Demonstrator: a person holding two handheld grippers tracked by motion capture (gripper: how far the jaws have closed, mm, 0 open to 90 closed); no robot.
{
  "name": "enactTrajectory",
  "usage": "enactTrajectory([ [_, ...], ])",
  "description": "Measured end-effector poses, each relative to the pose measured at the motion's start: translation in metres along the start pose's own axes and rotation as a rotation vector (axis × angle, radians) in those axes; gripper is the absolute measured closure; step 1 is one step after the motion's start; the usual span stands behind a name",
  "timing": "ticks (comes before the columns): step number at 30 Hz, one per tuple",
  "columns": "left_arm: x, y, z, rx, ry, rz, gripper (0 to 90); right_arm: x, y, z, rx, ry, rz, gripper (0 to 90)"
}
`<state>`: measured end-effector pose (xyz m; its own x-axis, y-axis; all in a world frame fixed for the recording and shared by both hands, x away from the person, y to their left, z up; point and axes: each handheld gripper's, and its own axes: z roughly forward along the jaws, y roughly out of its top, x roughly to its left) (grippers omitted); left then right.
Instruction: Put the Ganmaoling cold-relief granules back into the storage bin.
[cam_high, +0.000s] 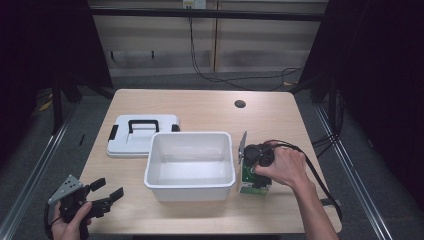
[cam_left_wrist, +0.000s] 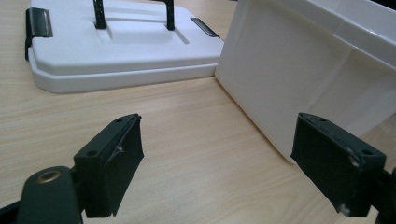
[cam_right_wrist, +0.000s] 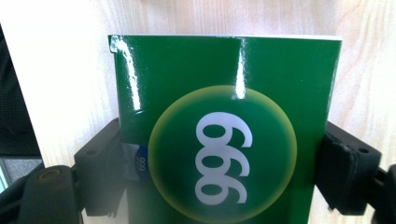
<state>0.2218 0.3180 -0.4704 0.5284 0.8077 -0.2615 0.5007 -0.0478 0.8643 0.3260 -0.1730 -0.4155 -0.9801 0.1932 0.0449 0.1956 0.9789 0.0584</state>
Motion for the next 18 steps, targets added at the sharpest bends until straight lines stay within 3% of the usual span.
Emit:
enactTrajectory([
  [7, 0.001, 0.0, 0.001, 0.002, -0.008, -0.002, 16.1, 0.002, 0.005, -0.007, 0.0, -0.012, 0.0, 16.4],
  [18, 0.001, 0.0, 0.001, 0.002, -0.007, -0.004, 16.1, 0.0, -0.003, -0.03, -0.024, -0.028, 0.017, 16.4],
])
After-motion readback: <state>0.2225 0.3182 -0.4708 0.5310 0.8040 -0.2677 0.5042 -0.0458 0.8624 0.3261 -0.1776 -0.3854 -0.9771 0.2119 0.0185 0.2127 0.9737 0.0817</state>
